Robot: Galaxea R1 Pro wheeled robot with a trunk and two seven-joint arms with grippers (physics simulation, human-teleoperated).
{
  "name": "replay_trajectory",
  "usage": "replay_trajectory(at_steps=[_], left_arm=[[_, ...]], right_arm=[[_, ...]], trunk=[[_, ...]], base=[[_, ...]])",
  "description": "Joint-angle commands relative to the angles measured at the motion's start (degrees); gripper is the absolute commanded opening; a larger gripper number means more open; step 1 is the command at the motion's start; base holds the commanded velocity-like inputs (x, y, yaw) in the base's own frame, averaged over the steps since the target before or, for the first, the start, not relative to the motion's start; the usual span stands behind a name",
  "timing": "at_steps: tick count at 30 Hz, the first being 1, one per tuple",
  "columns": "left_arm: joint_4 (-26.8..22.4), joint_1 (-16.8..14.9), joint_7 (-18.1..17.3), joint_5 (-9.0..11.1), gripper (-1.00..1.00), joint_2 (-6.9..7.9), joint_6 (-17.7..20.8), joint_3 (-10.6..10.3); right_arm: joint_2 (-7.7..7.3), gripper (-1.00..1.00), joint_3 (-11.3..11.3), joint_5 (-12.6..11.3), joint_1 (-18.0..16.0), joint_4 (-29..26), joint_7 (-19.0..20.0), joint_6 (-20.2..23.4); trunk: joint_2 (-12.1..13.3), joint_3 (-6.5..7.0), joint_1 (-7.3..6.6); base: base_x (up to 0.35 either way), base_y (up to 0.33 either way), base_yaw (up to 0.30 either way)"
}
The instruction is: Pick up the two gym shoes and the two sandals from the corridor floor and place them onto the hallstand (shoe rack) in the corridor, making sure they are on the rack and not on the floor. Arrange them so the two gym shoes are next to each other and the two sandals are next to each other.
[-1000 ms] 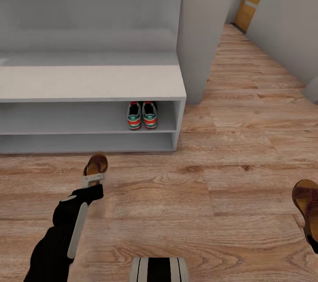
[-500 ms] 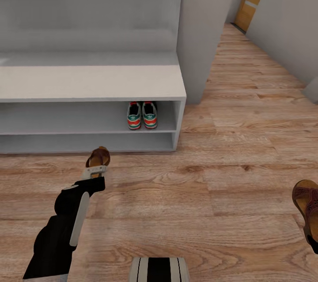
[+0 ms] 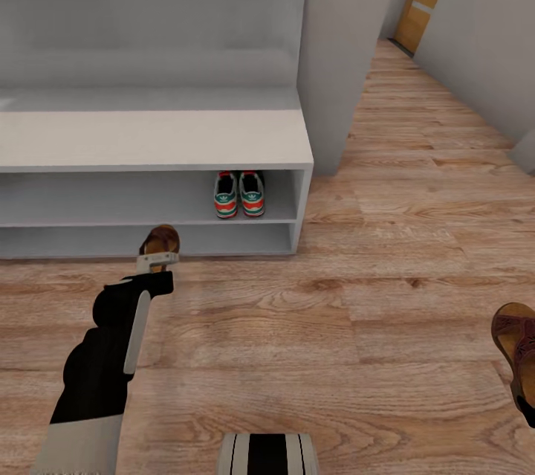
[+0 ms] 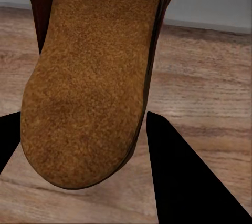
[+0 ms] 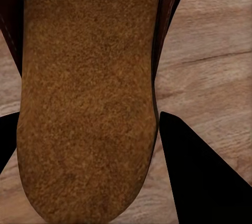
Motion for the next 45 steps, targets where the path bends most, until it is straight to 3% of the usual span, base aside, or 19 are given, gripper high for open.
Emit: replay_trajectory(at_steps=[1, 12, 19, 28, 33, 45], left_arm=[[0.0, -0.1, -0.2, -0.2, -1.00, 0.01, 0.1, 0.0], [0.3, -1.3, -0.2, -0.4, -1.00, 0.06, 0.4, 0.2], [5.8, -7.8, -0.2, -0.3, -1.00, 0.96, 0.4, 0.5], [8.2, -10.1, -0.2, -0.3, -1.00, 1.05, 0.3, 0.4], [14.6, -13.1, 0.0, -0.3, -1.00, 1.44, -0.8, 0.5], [26.7, -18.7, 0.1, 0.1, -1.00, 2.43, -8.7, 0.4]], right_arm=[[0.00, -1.00, 0.0, -0.1, 0.0, 0.0, -0.1, 0.1], [0.00, -1.00, 1.4, -0.1, 0.0, 0.0, -0.2, 0.1], [-0.01, -1.00, 1.6, -0.1, 0.0, 0.0, -0.2, 0.1], [0.00, -1.00, 1.6, -0.1, 0.0, 0.0, -0.2, 0.1], [0.00, -1.00, 1.6, -0.1, 0.0, 0.0, -0.2, 0.1], [0.00, -1.00, 1.6, -0.1, 0.0, 0.0, -0.2, 0.1]], trunk=[[0.0, 0.00, 0.00], [0.0, 0.00, 0.00], [0.0, 0.00, 0.00], [0.0, 0.00, 0.00], [0.0, 0.00, 0.00], [0.0, 0.00, 0.00]], base=[[0.000, 0.000, 0.000], [0.000, 0.000, 0.000], [0.000, 0.000, 0.000], [0.000, 0.000, 0.000], [0.000, 0.000, 0.000], [0.000, 0.000, 0.000]])
